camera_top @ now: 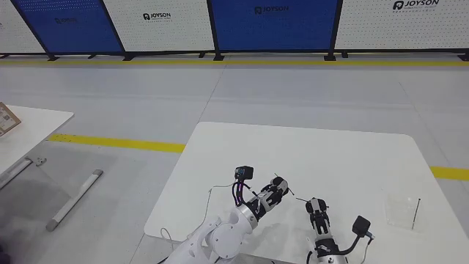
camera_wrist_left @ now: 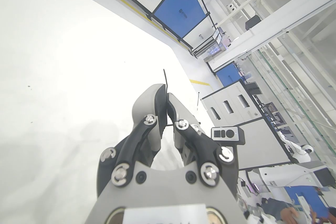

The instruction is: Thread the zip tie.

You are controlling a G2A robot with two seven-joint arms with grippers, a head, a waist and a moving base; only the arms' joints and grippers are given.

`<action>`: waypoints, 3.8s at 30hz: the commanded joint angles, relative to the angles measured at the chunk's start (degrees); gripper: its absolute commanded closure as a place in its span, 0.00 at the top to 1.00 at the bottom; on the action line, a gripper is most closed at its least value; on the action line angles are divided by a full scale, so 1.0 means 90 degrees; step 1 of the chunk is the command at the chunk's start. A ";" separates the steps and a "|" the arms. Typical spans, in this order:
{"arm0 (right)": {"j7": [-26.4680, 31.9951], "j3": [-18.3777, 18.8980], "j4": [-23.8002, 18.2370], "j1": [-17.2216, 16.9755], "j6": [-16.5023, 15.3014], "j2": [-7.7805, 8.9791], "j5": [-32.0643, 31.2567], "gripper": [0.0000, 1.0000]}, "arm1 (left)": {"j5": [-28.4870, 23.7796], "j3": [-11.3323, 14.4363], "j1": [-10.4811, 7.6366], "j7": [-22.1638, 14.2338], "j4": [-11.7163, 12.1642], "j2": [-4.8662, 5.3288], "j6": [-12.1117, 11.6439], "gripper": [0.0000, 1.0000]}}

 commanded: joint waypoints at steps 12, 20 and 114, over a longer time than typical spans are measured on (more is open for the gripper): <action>-0.0246 -0.0016 0.0073 -0.0010 -0.0180 -0.0126 0.0040 0.00 | 0.0000 0.0000 0.0000 0.0000 0.0000 0.0000 0.0000 0.00; -0.0262 -0.0029 0.0124 -0.0010 -0.0228 -0.0154 0.0050 0.00 | 0.0000 0.0000 0.0000 0.0000 0.0000 0.0000 0.0000 0.00; 0.1008 0.0587 0.0281 0.0106 0.0346 -0.0729 -0.0054 0.00 | -0.0422 0.0002 -0.0026 0.0153 0.0073 -0.0048 0.0346 0.00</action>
